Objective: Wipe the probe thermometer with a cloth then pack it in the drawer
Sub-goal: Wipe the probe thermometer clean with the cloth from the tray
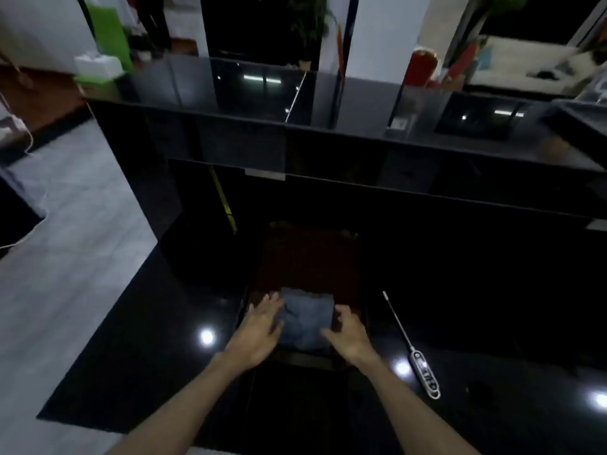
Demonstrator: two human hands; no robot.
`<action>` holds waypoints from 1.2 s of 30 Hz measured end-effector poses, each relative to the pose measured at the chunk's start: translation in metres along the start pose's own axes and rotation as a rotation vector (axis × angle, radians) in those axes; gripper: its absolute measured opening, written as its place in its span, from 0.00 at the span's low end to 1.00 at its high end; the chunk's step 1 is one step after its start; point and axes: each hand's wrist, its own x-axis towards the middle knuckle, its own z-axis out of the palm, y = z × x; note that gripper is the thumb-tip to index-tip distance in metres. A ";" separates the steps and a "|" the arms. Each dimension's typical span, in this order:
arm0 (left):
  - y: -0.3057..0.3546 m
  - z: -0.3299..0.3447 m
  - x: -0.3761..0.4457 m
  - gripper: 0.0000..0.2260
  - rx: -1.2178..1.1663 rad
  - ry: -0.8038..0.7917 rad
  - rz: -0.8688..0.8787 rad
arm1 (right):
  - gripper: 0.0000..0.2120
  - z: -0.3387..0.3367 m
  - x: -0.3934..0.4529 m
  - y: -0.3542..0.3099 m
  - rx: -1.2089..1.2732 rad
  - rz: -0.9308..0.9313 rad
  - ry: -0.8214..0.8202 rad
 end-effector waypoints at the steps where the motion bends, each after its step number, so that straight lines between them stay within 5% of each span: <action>1: -0.010 0.006 0.004 0.24 0.083 -0.083 -0.007 | 0.28 0.009 0.006 0.003 -0.015 0.059 -0.005; 4: -0.032 0.024 0.011 0.26 0.254 -0.244 0.008 | 0.22 0.026 0.015 0.003 -0.018 0.224 0.086; 8: -0.045 0.035 0.016 0.49 0.383 -0.297 0.083 | 0.17 0.036 0.028 -0.007 0.155 0.323 0.171; 10: -0.052 0.036 0.017 0.51 0.394 -0.288 0.112 | 0.16 0.040 0.032 -0.015 0.192 0.298 0.168; 19: -0.074 0.019 0.005 0.46 0.333 -0.314 0.140 | 0.24 0.081 0.040 -0.065 -0.021 0.039 -0.042; 22: -0.081 0.015 0.001 0.44 0.305 -0.310 0.122 | 0.19 0.088 0.037 -0.069 -0.174 0.010 0.040; 25: -0.082 0.013 -0.001 0.30 0.311 -0.311 0.097 | 0.25 0.094 0.032 -0.066 -0.512 0.011 0.151; 36: -0.072 0.013 -0.002 0.28 0.359 -0.260 0.077 | 0.34 0.091 0.023 -0.046 -0.572 -0.019 0.146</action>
